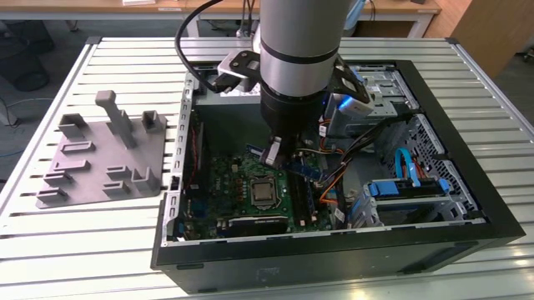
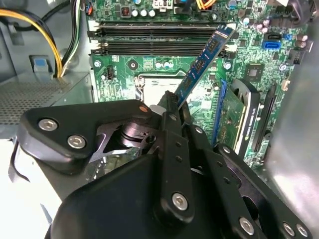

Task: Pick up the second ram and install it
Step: 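Insert the second ram into the second slot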

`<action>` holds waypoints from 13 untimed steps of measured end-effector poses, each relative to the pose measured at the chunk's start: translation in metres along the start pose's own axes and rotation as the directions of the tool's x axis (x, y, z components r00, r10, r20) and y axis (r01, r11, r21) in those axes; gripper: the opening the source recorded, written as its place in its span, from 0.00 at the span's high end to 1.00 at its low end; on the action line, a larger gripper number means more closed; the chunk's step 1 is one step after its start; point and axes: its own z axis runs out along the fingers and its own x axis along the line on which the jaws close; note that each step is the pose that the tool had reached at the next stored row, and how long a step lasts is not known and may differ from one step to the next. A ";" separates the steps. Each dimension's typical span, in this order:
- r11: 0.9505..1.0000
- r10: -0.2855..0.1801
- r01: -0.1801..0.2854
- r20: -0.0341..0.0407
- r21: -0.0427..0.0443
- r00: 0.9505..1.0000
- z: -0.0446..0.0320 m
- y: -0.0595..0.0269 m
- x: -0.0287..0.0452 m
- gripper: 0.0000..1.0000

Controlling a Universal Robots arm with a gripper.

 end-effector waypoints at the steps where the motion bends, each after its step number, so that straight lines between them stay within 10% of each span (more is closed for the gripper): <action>1: 1.000 0.010 -0.010 0.000 0.000 1.000 0.0000 0.0000 0.0000 0.86; 13: 0.991 0.131 -0.131 0.000 0.005 0.991 0.0000 -0.0001 0.0002 0.86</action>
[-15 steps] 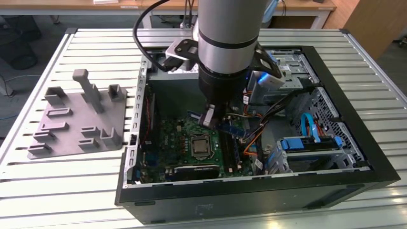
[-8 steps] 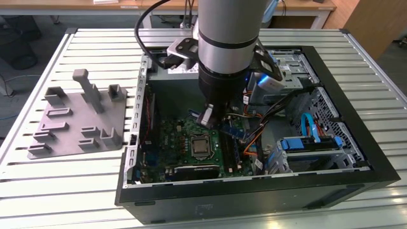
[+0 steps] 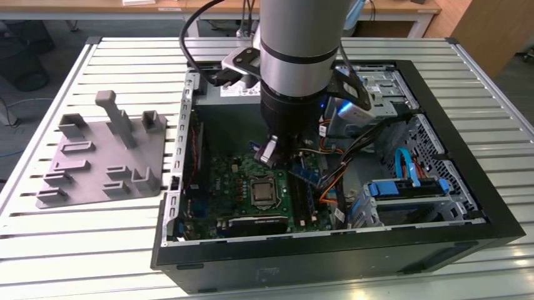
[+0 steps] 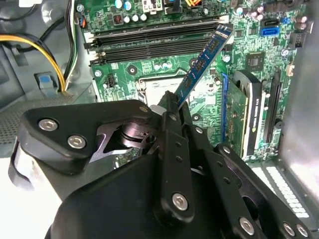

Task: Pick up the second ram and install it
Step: 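Insert the second ram into the second slot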

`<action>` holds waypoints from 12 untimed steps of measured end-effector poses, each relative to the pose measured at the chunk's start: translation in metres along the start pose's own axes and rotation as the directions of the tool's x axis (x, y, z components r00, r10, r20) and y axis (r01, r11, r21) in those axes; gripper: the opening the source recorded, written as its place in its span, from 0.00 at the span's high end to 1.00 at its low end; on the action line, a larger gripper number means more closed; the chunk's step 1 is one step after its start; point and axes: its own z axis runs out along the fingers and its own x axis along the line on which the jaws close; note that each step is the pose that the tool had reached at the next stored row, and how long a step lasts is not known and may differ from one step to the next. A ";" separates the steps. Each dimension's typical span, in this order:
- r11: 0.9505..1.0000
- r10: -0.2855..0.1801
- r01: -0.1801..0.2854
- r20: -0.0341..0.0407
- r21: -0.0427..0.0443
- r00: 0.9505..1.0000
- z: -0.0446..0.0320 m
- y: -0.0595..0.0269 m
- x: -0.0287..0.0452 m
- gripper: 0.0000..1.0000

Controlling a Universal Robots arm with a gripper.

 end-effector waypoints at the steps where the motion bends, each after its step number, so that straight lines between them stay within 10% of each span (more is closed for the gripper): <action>1: 1.000 0.010 -0.010 0.000 0.000 1.000 0.0000 0.0000 0.0000 0.86; 12: 0.992 0.123 -0.123 0.000 0.005 0.992 0.0000 -0.0001 0.0001 0.86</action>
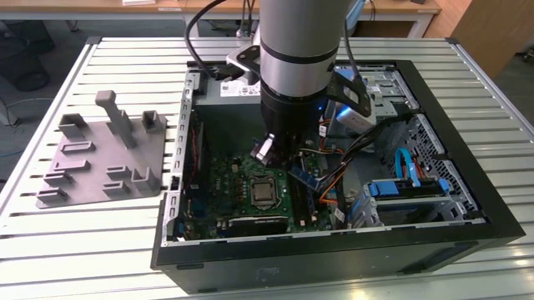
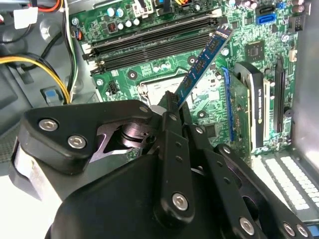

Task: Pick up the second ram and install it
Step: 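Insert the second ram into the second slot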

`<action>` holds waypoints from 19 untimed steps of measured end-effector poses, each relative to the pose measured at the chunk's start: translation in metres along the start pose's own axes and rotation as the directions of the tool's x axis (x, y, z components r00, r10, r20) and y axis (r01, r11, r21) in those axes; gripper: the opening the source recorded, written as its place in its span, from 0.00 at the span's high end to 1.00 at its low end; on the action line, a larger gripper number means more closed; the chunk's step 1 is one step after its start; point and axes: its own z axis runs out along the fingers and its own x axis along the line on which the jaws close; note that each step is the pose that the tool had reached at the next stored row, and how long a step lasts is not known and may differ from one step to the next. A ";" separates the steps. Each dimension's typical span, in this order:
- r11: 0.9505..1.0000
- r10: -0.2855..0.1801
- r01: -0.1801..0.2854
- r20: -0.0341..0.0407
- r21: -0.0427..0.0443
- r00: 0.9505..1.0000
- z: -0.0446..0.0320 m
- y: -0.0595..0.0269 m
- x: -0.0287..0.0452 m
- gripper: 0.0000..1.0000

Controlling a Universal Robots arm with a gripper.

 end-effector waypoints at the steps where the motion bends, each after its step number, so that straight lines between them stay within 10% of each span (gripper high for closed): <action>1: 1.000 0.010 -0.010 0.000 0.000 1.000 0.0000 0.0000 0.0000 0.86; 19: 0.984 0.178 -0.178 0.000 0.007 0.984 0.0001 -0.0001 0.0001 0.86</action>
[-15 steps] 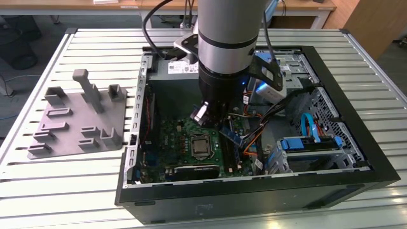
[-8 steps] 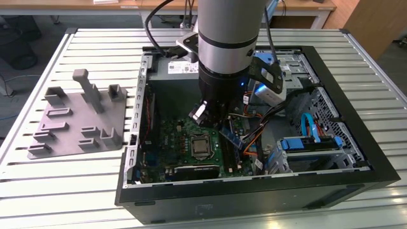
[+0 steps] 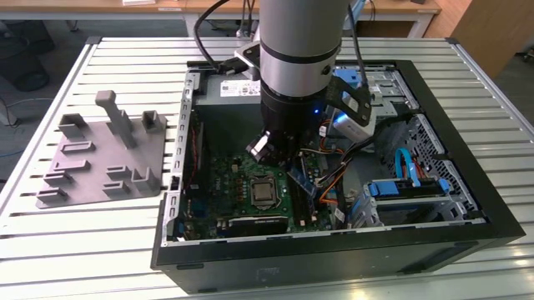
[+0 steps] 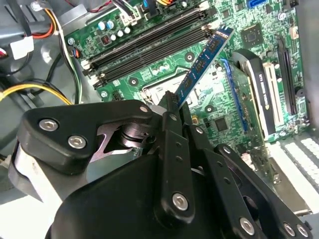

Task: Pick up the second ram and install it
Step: 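Insert the second ram into the second slot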

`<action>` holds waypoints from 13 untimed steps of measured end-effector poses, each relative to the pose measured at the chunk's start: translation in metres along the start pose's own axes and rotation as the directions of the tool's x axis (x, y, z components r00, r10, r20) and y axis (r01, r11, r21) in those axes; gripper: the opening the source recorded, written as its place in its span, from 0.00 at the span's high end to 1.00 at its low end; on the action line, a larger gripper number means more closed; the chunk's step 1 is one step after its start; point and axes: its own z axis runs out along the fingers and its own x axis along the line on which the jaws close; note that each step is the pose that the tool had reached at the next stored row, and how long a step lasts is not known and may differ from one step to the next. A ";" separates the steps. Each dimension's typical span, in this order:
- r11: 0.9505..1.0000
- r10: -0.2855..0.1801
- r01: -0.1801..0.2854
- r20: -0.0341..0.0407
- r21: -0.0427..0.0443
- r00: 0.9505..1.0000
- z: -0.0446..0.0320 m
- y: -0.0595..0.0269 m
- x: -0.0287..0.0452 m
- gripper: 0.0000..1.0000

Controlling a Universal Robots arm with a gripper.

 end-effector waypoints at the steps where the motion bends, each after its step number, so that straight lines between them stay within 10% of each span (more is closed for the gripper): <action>1: 1.000 0.008 -0.008 0.000 0.000 1.000 0.0000 0.0000 0.0000 0.86; 13: 0.994 0.107 -0.107 0.000 0.004 0.994 0.0000 -0.0001 0.0001 0.86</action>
